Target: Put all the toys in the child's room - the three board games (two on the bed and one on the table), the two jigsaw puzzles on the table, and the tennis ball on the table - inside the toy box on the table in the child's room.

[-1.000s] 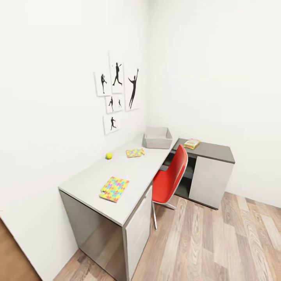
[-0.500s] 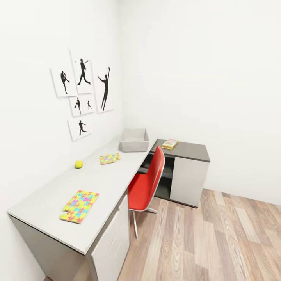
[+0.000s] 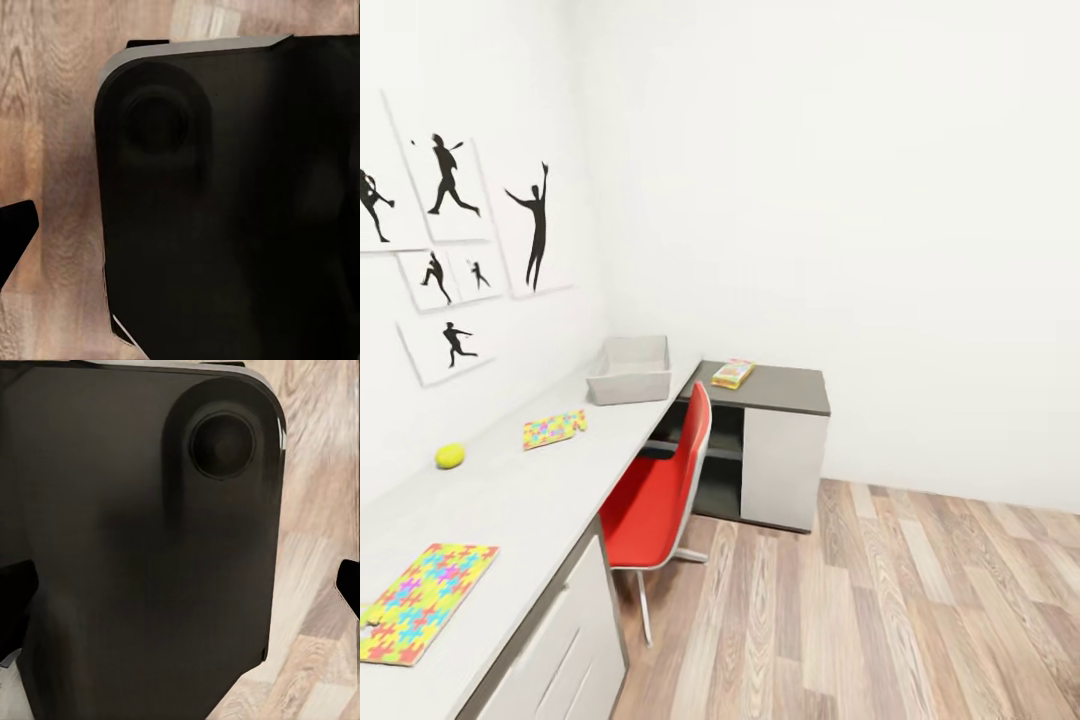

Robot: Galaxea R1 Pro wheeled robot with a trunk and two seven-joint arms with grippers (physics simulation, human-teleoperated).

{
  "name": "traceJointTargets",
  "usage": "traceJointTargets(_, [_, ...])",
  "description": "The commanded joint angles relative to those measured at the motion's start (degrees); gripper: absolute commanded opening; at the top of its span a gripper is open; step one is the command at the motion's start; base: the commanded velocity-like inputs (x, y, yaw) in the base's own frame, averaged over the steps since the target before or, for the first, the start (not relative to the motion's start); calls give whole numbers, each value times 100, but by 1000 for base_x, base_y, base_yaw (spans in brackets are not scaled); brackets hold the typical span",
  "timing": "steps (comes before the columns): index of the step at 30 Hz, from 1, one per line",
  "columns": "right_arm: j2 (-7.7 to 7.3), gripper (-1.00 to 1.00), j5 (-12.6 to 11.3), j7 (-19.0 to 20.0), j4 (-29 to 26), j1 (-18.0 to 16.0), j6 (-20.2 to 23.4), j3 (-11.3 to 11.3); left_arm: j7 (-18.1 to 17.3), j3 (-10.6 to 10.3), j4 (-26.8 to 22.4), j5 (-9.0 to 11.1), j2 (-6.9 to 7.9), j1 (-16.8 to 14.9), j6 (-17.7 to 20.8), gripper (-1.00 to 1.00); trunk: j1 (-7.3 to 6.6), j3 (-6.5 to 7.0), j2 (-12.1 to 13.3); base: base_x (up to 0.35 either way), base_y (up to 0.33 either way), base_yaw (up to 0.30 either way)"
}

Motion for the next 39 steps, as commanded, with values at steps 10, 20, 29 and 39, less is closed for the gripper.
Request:
traceJointTargets(10, [2, 100, -5, 0, 0, -1, -11, -3, -2, -3, -4, -4, 15, -1, -58, 100, 2, -5, -2, 209, -274, -287])
traceJointTargets(20, [8, 100, -5, 0, 0, -1, -12, -3, -2, -3, 0, -6, 16, -1, -270, 100, 2, -26, -2, 278, -108, -287])
traceJointTargets(29, [10, 100, -5, 0, 0, -1, -23, -11, -2, -2, -3, -6, 11, -1, -283, 100, 2, -51, -2, 304, -7, -286])
traceJointTargets(39, [11, 100, -5, 0, 0, -1, -34, -11, -2, -2, -3, -6, 8, -1, -290, 100, 2, -79, -2, 309, 0, -282])
